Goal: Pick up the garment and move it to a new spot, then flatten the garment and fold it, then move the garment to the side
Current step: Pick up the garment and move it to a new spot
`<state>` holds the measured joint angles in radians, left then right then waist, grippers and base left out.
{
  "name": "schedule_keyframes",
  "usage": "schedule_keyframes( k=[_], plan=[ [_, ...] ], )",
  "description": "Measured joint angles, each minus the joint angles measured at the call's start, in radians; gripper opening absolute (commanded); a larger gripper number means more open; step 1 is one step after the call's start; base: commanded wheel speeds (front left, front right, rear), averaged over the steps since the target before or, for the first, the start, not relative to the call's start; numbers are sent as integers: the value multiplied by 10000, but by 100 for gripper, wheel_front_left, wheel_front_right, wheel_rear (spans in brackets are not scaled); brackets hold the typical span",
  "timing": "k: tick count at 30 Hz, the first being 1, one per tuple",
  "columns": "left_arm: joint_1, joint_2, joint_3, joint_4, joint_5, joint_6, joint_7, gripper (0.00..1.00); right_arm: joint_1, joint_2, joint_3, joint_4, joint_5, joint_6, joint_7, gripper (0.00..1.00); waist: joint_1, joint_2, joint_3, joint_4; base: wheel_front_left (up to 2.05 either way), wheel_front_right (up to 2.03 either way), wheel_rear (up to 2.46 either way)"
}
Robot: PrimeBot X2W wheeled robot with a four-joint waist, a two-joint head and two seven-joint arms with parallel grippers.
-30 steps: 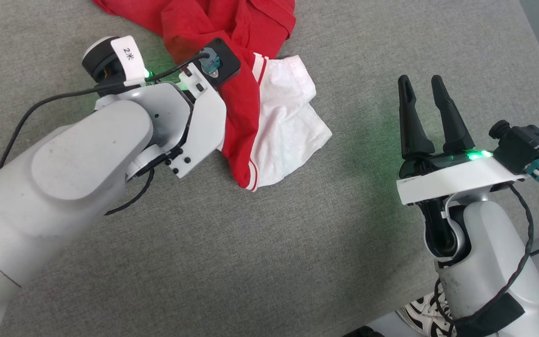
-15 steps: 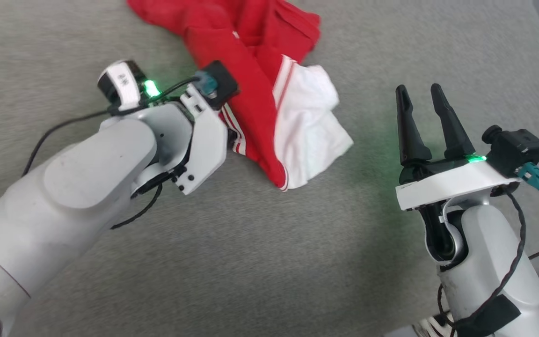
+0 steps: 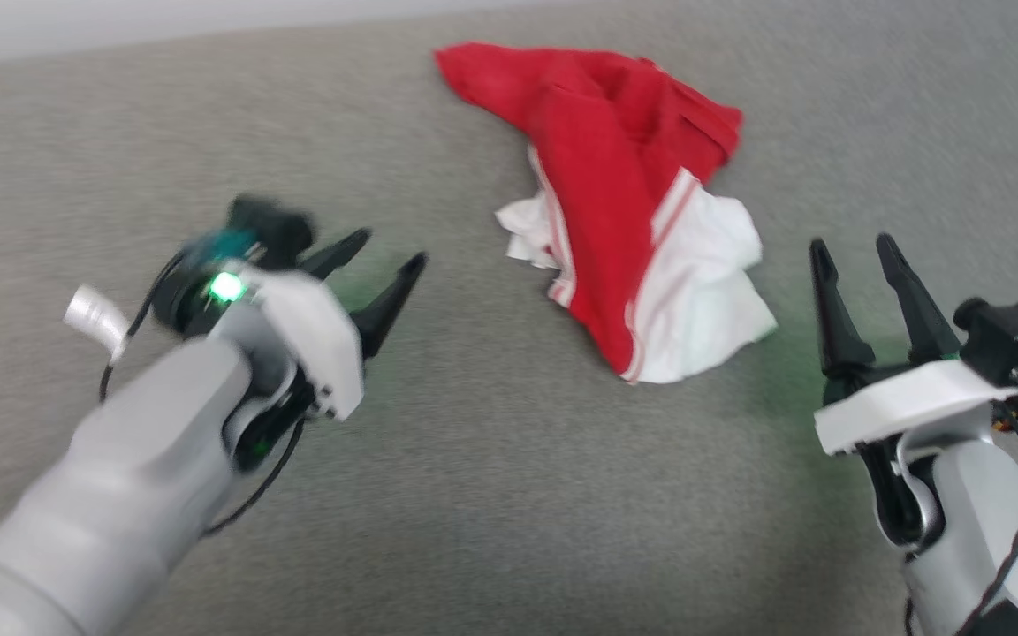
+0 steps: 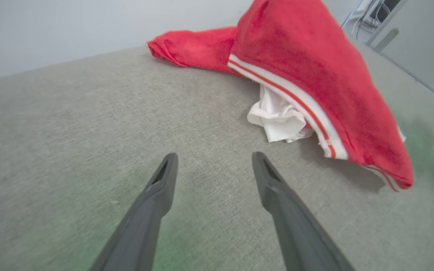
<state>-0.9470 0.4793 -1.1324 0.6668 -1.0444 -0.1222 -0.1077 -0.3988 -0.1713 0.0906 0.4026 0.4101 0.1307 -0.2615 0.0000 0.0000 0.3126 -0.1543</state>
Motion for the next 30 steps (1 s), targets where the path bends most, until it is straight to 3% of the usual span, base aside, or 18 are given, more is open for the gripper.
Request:
schedule_keyframes(
  k=[4, 8, 11, 19, 24, 30],
  plan=[
    [1405, -61, 823, 719, -836, 90, -1294, 100, 367, -387, -35, 184, -117, 0, 0, 100, 0, 0, -548, 658, 0, 0, 0],
    [2449, -236, 1463, 924, -1108, 75, -1507, 100, 658, -694, -244, 221, -121, 0, -2, 100, 0, 0, -942, 1195, 0, 0, 0],
    [3048, -303, 2575, 790, -1007, 69, -1528, 100, 972, -871, -401, 215, -100, 0, 0, 100, 0, 0, -1198, 1602, 0, 0, 0],
    [5634, -558, 6023, -522, 1174, 213, -1534, 100, 1659, -1172, -458, 238, -61, 0, 0, 100, 0, 0, -1984, 2230, 0, 0, 0],
    [7330, -800, 7800, -1567, 2771, 270, -1536, 100, 1978, -1197, -660, 226, -13, 0, 0, 100, 0, 0, -2422, 2278, 0, 0, 0],
    [8629, -1492, 9597, -2934, 4523, 207, -1536, 100, 2246, -1168, -880, -36, 8, 0, -2, 100, 0, 0, -2587, 2156, 0, 0, 0]
  ],
)
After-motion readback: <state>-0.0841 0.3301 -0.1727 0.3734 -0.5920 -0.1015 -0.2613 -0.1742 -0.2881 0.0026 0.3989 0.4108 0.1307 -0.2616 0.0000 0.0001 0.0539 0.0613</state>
